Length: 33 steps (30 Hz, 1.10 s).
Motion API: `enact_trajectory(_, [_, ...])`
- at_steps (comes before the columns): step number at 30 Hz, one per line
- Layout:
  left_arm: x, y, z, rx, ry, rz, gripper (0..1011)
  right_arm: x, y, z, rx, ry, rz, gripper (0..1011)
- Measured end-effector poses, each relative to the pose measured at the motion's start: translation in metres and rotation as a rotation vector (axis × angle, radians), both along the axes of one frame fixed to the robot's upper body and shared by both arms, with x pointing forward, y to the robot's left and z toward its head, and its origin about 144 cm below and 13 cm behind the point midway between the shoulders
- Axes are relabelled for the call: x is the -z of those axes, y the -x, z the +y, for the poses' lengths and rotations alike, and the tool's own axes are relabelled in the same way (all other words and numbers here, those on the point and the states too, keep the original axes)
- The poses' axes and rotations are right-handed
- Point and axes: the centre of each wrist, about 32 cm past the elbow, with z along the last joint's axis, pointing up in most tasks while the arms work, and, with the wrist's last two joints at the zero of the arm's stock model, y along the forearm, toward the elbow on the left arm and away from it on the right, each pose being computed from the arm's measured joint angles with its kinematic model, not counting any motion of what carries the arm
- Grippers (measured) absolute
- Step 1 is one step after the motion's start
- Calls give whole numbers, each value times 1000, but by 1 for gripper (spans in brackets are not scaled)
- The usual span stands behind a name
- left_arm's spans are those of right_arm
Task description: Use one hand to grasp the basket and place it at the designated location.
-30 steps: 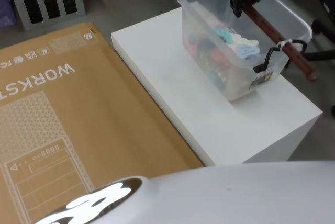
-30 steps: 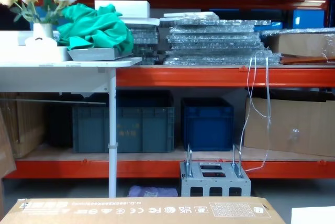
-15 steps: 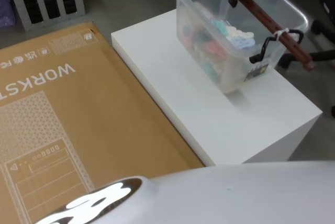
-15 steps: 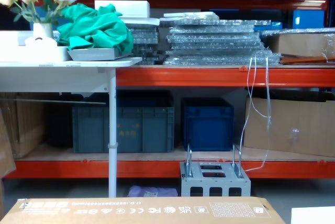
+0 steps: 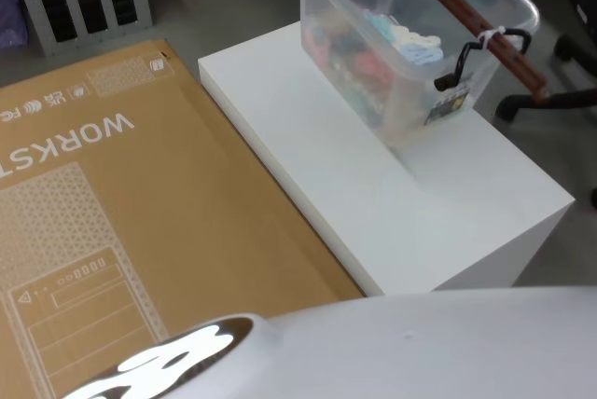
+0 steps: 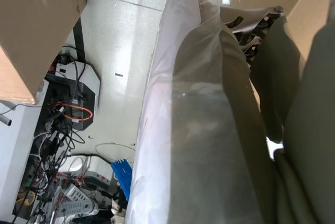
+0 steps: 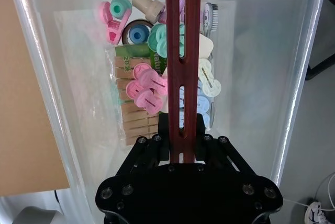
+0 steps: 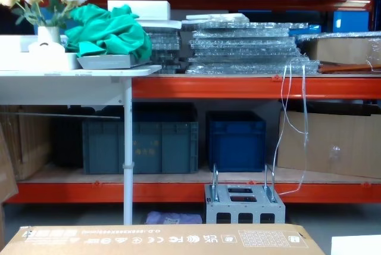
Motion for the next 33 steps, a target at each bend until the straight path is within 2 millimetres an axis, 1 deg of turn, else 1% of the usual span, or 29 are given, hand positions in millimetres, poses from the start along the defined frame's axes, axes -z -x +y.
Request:
enact_trajectory(9, [0,0,0,0,0,0,0,-7,-9,5,-26,3,1,240])
enact_trajectory(23, [0,0,0,0,0,0,0,-25,-25,13,-70,16,3,239])
enact_trajectory(33, [0,0,0,0,0,0,0,-30,-31,19,-102,16,7,239])
